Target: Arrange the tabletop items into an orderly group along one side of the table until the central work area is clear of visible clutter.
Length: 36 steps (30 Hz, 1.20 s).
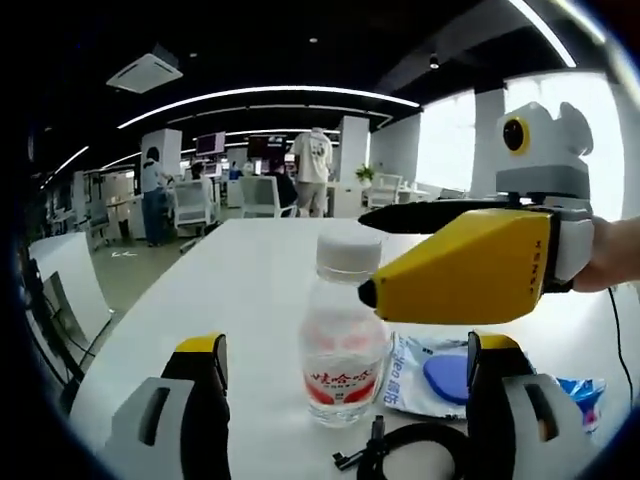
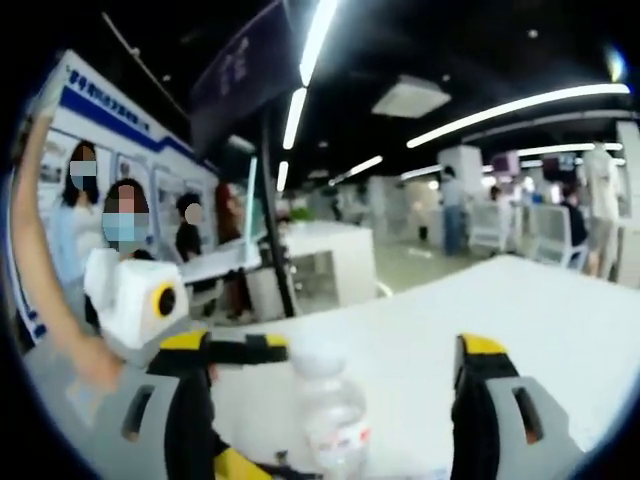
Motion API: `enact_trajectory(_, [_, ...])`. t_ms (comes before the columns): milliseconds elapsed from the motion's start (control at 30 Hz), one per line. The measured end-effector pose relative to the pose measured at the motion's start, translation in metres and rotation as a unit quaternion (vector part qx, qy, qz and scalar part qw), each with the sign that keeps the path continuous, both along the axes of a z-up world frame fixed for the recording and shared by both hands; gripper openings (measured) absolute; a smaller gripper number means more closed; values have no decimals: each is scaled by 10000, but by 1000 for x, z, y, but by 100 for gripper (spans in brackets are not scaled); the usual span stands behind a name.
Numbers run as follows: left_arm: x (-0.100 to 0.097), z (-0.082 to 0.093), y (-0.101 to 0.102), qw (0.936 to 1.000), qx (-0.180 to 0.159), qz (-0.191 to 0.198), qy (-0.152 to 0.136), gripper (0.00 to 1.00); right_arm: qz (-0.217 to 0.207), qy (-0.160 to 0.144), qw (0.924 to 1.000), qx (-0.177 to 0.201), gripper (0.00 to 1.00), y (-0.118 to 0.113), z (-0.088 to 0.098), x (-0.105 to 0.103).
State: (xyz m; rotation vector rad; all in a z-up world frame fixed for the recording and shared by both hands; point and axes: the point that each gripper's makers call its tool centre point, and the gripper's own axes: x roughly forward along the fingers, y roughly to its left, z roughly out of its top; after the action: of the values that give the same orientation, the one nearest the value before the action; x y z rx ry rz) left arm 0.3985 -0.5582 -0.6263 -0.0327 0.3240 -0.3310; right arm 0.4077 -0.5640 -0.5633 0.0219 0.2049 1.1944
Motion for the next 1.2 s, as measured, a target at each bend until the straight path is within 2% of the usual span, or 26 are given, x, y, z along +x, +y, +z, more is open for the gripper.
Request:
enact_trajectory(367, [-19,10,1,9994,-87,-302,117,100,-151,118,9998,26,97,-17,4,-24])
enact_trajectory(733, [-39,8,3,9987,-20,-426,293,100,-250,160,9995,54,96,-24,6,-30])
enact_trajectory(1000, [-53,12,4,9981,6,-546,282,100,-381,228,9990,53,95,-35,4,-36])
enact_trajectory(1200, [-74,13,16,9972,-84,-646,380,100,-499,251,9984,81,93,-48,8,-42])
